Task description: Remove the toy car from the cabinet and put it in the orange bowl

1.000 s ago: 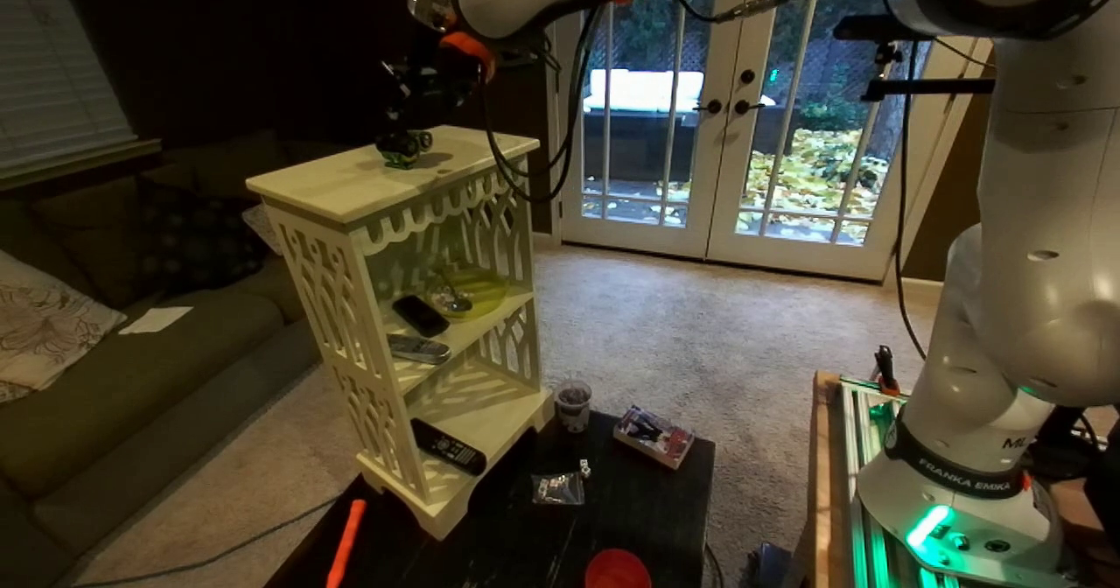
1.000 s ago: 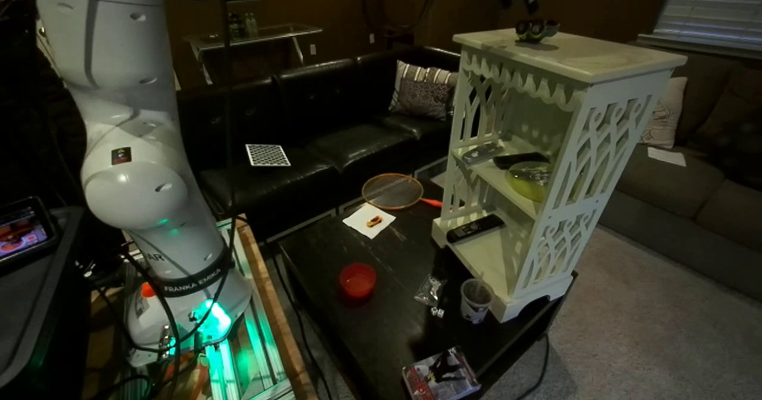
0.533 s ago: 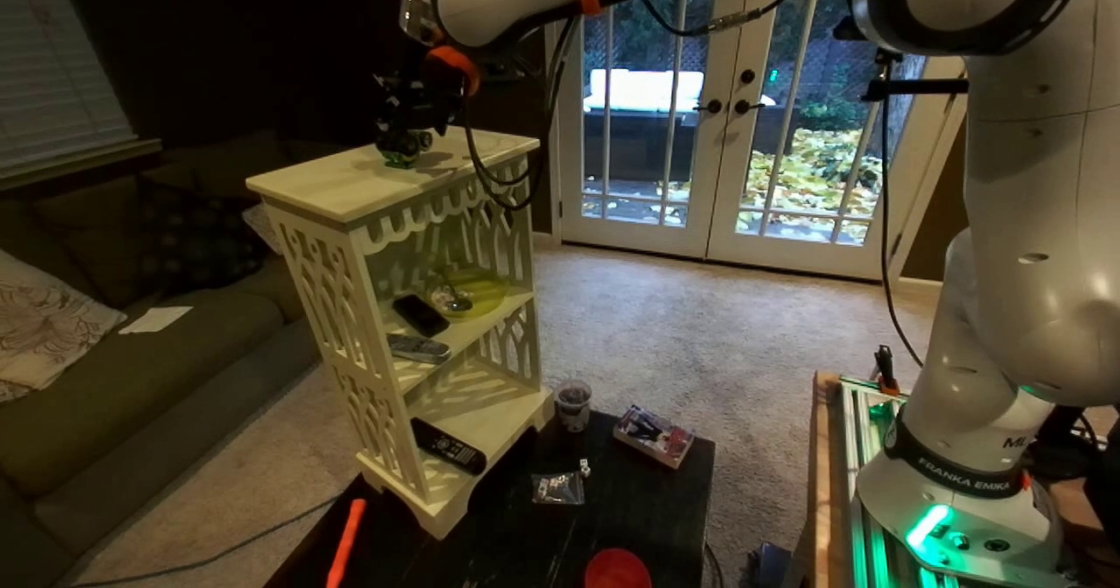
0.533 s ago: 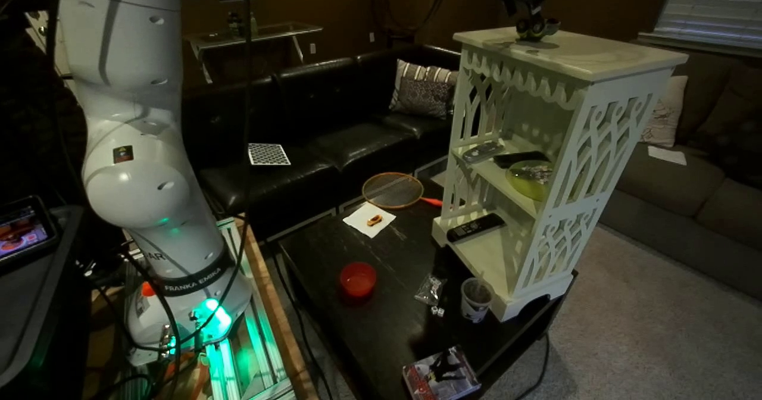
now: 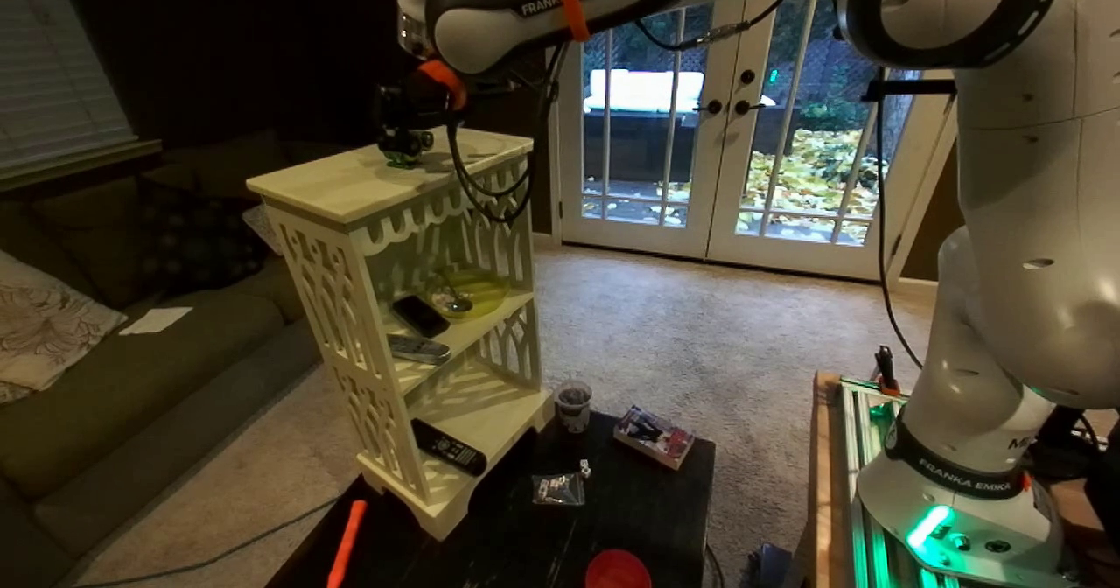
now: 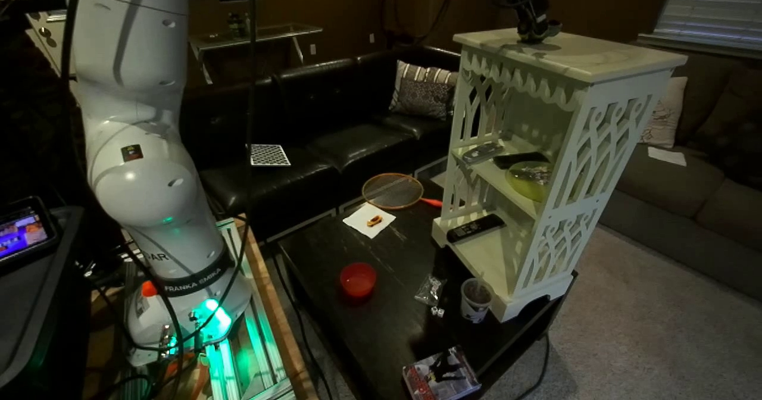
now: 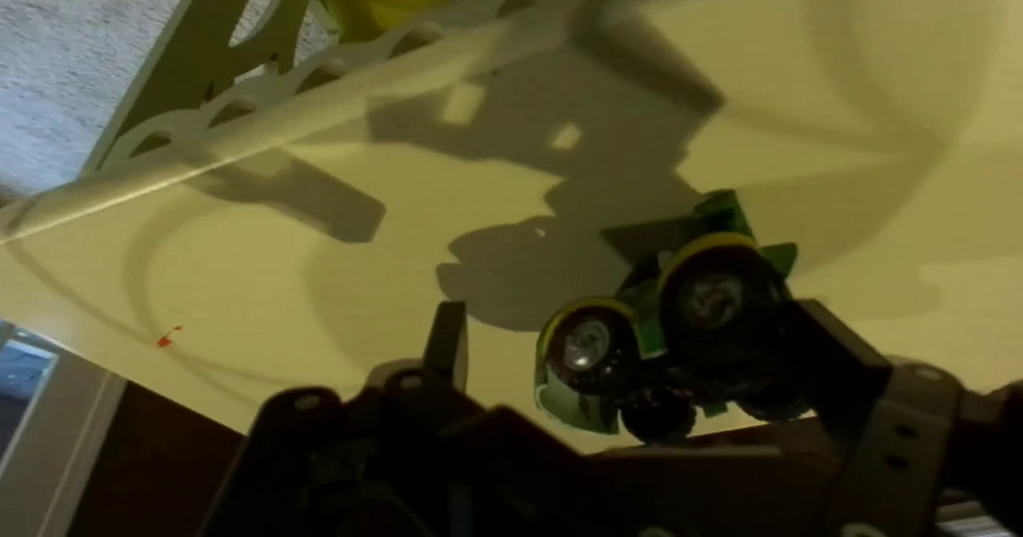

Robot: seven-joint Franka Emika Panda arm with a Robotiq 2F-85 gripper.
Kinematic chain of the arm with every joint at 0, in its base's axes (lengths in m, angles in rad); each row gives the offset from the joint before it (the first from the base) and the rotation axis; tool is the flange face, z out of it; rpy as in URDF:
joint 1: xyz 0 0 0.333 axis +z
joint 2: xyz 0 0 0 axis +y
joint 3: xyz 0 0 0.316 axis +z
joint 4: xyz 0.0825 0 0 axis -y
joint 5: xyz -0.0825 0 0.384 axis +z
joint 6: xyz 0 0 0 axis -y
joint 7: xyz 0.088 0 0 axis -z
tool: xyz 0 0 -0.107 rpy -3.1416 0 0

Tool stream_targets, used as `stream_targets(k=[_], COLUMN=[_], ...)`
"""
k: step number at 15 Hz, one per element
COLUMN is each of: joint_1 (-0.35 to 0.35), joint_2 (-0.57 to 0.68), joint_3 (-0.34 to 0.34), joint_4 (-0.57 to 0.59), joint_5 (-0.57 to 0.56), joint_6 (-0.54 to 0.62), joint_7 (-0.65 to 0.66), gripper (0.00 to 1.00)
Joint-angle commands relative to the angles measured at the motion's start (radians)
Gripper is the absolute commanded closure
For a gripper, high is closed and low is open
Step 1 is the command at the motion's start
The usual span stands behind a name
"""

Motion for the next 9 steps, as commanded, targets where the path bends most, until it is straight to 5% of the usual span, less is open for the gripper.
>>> stream_targets(k=[1,9], joint_1=[0.039,0.051], joint_2=[0.018,0.017], joint_3=[-0.033,-0.040], joint_4=[0.046,0.086], joint_5=[-0.093,-0.218], joint_6=[-0.098,-0.232], joint_7=[0.100,0.224], gripper=[0.00,0.00])
